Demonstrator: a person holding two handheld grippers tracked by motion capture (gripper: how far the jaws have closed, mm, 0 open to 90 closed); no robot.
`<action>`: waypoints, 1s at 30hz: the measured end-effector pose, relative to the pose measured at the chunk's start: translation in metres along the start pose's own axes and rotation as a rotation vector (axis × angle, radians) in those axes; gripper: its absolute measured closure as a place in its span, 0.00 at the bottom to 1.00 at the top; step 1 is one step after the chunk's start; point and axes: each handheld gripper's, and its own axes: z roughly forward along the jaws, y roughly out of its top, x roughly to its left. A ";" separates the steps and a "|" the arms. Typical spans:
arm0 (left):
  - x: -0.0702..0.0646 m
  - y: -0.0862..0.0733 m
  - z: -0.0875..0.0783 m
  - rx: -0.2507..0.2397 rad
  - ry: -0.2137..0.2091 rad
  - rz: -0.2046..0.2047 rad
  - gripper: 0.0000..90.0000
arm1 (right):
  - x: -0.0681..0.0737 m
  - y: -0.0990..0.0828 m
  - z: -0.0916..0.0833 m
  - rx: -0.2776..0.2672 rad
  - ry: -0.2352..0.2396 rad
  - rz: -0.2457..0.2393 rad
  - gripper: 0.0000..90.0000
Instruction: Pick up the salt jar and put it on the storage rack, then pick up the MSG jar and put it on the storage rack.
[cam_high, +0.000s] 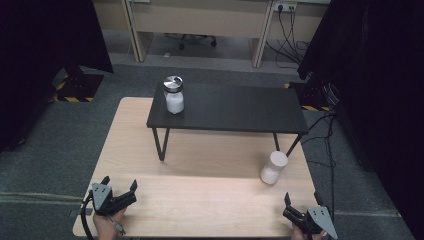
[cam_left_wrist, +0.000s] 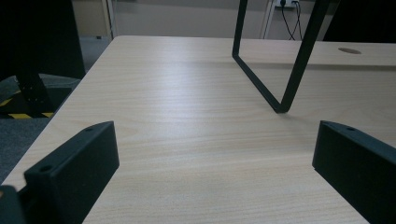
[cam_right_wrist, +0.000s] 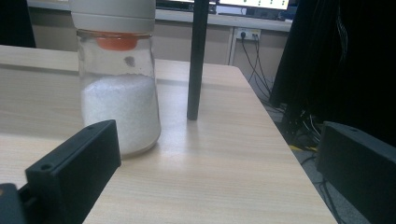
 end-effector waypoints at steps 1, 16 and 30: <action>0.000 0.000 0.000 0.000 -0.001 0.004 0.00 | 0.000 0.000 0.000 0.000 -0.001 0.002 0.00; -0.001 -0.002 -0.001 -0.013 -0.003 0.010 0.00 | 0.002 0.001 0.001 0.009 -0.005 -0.019 0.00; -0.001 -0.002 -0.001 -0.008 -0.003 0.016 0.00 | 0.002 0.000 0.000 0.004 -0.006 -0.022 0.00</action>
